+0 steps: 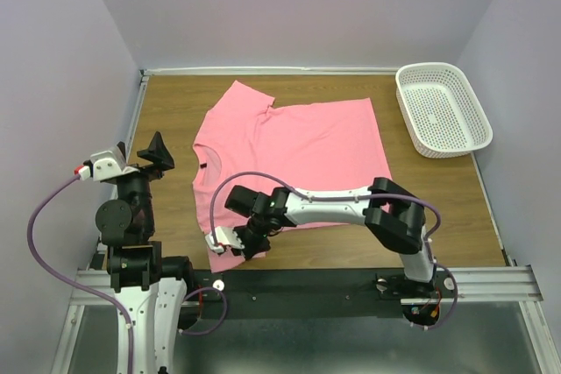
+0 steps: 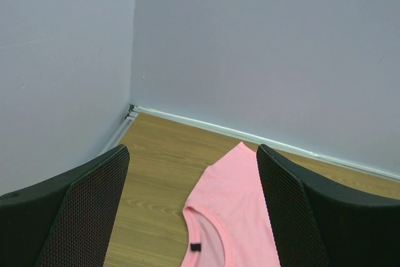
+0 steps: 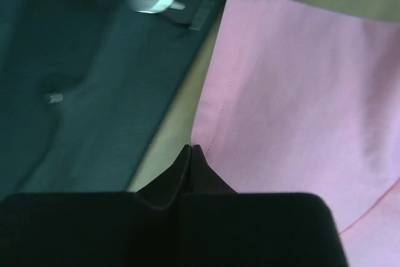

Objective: Fold and stack the t-shirts
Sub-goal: Flatten the tshirt out

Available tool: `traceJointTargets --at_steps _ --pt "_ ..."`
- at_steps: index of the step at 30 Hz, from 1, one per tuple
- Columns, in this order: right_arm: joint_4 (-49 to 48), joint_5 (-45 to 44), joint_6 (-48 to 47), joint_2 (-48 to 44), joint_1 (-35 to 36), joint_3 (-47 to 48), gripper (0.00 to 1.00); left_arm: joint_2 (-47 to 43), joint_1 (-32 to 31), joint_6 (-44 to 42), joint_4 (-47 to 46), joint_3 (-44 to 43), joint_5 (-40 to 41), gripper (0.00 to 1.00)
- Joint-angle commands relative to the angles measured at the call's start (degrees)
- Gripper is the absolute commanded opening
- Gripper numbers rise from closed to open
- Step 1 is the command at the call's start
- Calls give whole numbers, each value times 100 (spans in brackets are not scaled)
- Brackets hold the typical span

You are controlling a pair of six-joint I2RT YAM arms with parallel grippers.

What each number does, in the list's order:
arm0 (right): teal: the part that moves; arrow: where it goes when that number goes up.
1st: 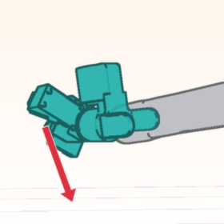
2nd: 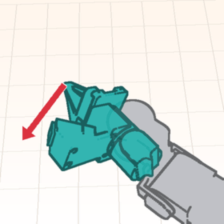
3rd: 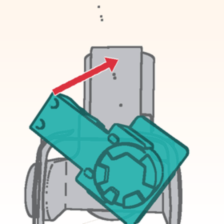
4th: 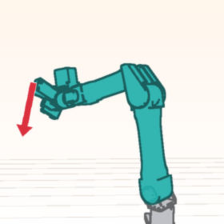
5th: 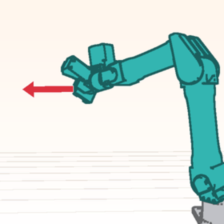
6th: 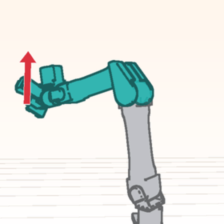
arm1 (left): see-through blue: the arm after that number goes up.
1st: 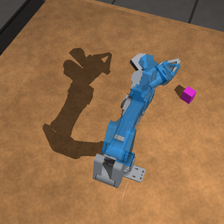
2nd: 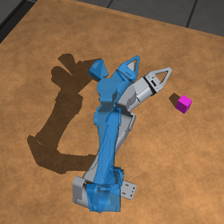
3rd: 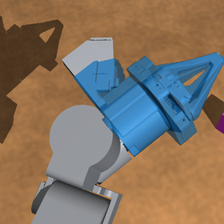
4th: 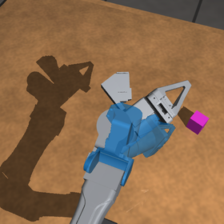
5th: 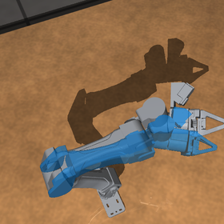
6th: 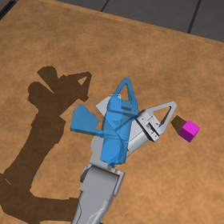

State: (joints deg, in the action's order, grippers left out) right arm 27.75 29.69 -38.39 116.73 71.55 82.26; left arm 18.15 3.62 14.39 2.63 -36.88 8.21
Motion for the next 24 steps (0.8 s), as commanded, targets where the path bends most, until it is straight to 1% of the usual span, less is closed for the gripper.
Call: traceJointTargets --at_steps 1,3,4,5,7,9,12,13,14,15,16,17,18,19,20,21,22,23,24 --pt "994 1355 -914 -467 219 -105 1 4 -19 2 -114 -38 58 91" --pt "1336 1320 -1056 -370 237 -61 1 48 -19 2 -114 -38 41 91" --pt "1391 1250 -1022 -326 237 -43 14 65 -10 2 -114 -30 23 91" --pt "1426 1110 -995 -291 237 -43 22 118 -19 -7 -123 -29 6 91" --pt "1444 952 -943 -413 228 -96 53 180 -19 -7 -132 -21 -82 91" --pt "1427 740 -750 -658 132 52 56 337 -19 11 -123 -3 -213 92" --pt "1339 687 -381 -1027 -552 237 57 759 -10 20 -123 -21 -521 92" --pt "1252 643 -101 -1125 -1094 299 57 1047 -19 11 -105 -38 -705 93" --pt "1120 600 128 -1213 -1404 273 58 1050 -19 20 -88 -64 -706 93" --pt "666 538 409 -1292 -1729 212 58 1389 -19 46 -79 -73 -968 93" --pt "401 398 1047 -1458 -2419 -6 62 1575 -19 63 -61 -108 -1092 93" --pt "-63 345 1340 -1512 -2783 -112 64 2012 -19 98 -61 -117 -1328 93" --pt "-250 240 1639 -1573 -3100 -227 66 2252 -19 142 -87 -135 -1470 93" --pt "-374 13 2129 -1609 -3712 -402 67 2524 -19 256 -105 -170 -1567 93" --pt "-436 -59 2273 -1609 -3971 -456 67 2805 -10 344 -131 -231 -1664 93" --pt "-428 -95 2344 -1627 -4208 -526 67 3460 7 423 -140 -301 -1917 91" --pt "-437 -191 2423 -1653 -4611 -605 67 3832 42 572 -97 -389 -2076 88" --pt "-454 -314 2459 -1740 -4789 -815 66 4576 51 634 -79 -633 -2234 85" --pt "-481 -306 2485 -1785 -5147 -904 66 4940 60 757 -88 -766 -2436 79"
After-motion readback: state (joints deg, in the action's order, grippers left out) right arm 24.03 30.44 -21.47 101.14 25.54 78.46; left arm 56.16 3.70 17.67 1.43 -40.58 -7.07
